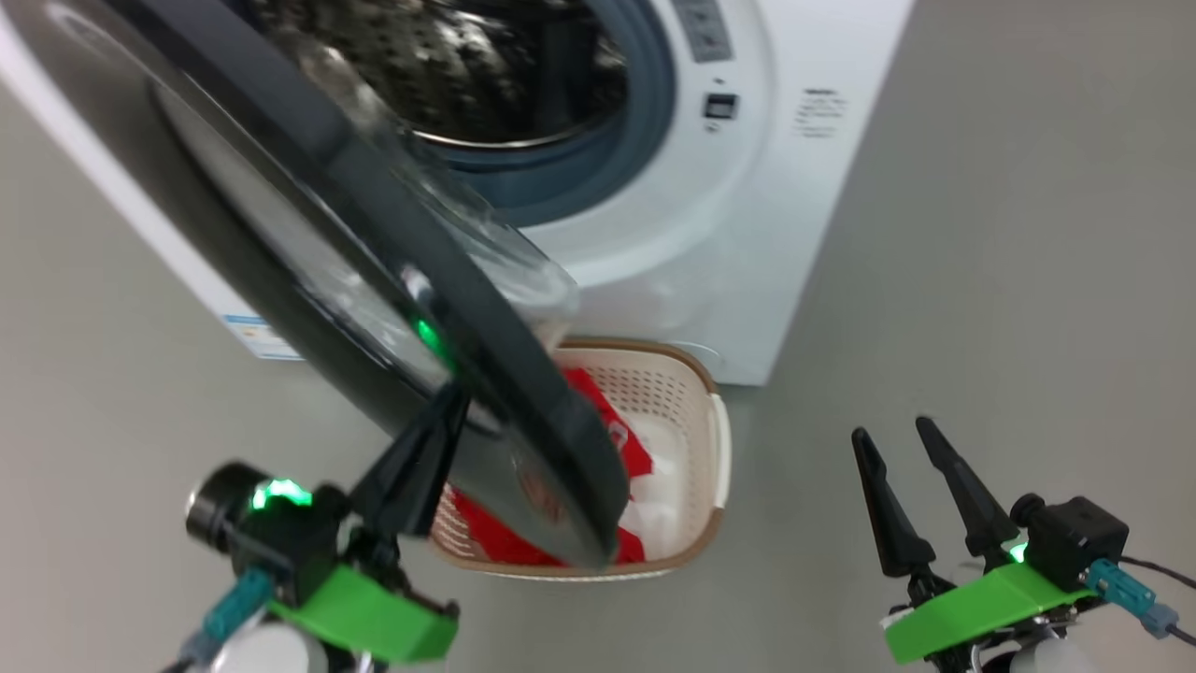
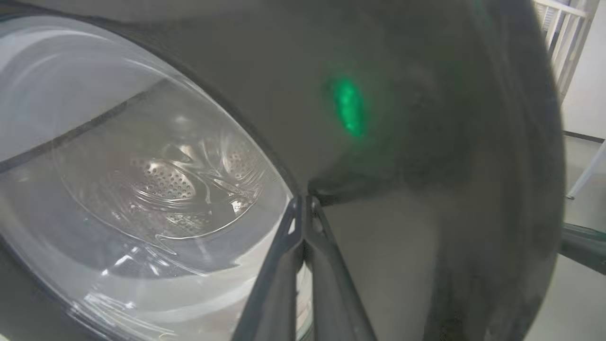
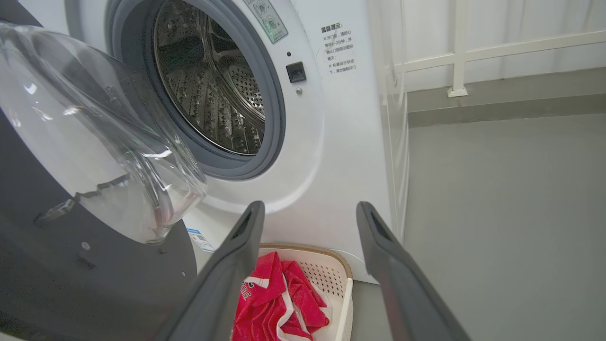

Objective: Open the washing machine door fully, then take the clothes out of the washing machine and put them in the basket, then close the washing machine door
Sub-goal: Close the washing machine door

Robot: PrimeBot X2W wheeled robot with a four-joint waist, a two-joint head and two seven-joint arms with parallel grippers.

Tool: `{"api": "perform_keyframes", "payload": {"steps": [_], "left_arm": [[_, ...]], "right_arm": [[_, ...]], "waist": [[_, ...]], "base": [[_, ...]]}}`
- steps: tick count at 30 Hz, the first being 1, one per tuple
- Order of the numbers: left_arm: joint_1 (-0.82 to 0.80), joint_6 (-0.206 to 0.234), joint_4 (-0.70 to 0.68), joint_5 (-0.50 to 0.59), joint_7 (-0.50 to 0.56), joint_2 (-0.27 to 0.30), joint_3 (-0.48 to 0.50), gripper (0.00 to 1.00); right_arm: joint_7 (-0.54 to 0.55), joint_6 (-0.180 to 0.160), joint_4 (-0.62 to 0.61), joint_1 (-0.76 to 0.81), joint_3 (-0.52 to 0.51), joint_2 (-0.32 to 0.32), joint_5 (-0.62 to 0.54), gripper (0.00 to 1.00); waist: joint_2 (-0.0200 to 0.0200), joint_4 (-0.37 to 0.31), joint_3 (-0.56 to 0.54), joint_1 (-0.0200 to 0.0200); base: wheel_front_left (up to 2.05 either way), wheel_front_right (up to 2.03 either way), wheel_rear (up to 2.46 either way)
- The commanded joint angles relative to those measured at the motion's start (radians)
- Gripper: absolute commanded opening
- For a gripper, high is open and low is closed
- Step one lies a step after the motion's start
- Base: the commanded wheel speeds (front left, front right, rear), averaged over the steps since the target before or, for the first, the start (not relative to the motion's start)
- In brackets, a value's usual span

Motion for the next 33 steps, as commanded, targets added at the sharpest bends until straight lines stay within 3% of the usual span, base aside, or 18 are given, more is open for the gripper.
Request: {"api": "perform_keyframes", "payload": {"steps": [1, 18, 33], "left_arm": [[-0.087, -0.006, 0.012, 0.002, -0.009, 0.005, 0.020, 0.00], [-0.333, -0.006, 0.218, -0.033, -0.009, -0.054, 0.081, 0.00], [-0.459, -0.006, 0.323, -0.038, -0.009, -0.050, 0.125, 0.00]], "right_arm": [[-0.006, 0.006, -0.029, -0.037, 0.020, 0.005, -0.011, 1.00], [-0.006, 0.006, -0.035, -0.081, 0.008, 0.029, -0.003, 1.00], [-0.006, 0.006, -0.045, -0.092, 0.009, 0.032, 0.031, 1.00]], "waist": [[0.0000, -0.078, 0.056, 0.0000], [0.0000, -0.211, 0.127, 0.0000], [0.0000, -0.275, 0.154, 0.0000]], "base": [[0.00, 0.00, 0.00], [0.00, 0.00, 0.00], [0.00, 0.00, 0.00]]}}
